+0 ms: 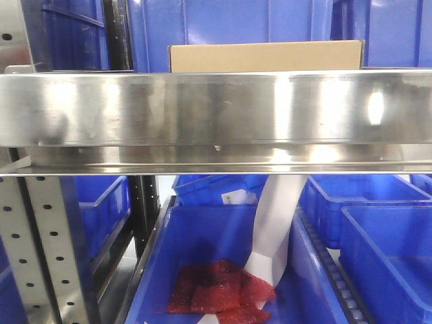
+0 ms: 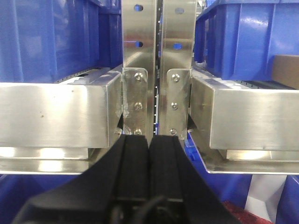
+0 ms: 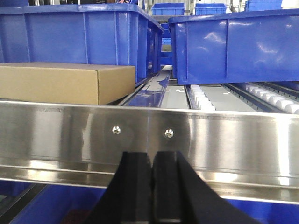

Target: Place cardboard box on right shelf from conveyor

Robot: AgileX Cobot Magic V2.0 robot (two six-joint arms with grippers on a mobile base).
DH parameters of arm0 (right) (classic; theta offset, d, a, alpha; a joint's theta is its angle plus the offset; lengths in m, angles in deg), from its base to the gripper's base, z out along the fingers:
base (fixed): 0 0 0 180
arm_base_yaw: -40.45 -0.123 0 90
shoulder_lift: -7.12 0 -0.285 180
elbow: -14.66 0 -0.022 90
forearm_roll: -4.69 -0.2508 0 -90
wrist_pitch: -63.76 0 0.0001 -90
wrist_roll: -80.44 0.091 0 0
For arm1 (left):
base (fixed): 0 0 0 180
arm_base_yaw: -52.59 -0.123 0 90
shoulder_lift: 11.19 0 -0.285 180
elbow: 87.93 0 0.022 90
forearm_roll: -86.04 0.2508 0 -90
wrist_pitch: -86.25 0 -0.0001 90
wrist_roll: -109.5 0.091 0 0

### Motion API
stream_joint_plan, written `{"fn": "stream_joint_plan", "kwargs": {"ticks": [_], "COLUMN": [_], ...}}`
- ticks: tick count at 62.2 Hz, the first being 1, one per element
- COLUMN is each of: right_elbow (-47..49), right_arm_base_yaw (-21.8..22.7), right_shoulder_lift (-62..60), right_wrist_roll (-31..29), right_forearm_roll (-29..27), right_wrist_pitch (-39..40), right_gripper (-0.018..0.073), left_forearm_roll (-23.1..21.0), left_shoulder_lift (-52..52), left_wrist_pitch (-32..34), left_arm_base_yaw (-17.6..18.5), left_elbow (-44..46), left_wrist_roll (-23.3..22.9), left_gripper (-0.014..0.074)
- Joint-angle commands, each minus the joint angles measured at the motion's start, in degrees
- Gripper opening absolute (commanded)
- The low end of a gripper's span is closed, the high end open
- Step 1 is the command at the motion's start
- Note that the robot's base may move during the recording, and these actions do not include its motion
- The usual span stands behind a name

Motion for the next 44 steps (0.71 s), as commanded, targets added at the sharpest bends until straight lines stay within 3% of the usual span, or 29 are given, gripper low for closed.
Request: {"fn": "stream_joint_plan", "kwargs": {"ticks": [1,44], "right_elbow": [0.88,0.88], "right_arm_base_yaw": [0.47,0.47], "right_shoulder_lift": [-1.06,-1.06], "right_wrist_roll": [-0.61,-0.61], "right_forearm_roll": [-0.29,-0.29], "right_wrist_pitch": [5.53,5.55], "right_gripper": [0.0055,0.0055], "left_forearm_roll": [-0.47,-0.47], "left_shoulder_lift": [-0.34,-0.34], "left_wrist_pitch": [4.99,4.99], "left_arm_base_yaw": [0.05,0.05], "left_elbow": [-0.35,-0.35], "left_wrist_roll": [0.04,0.04], "left_gripper": [-0.0116,-0.0116]}}
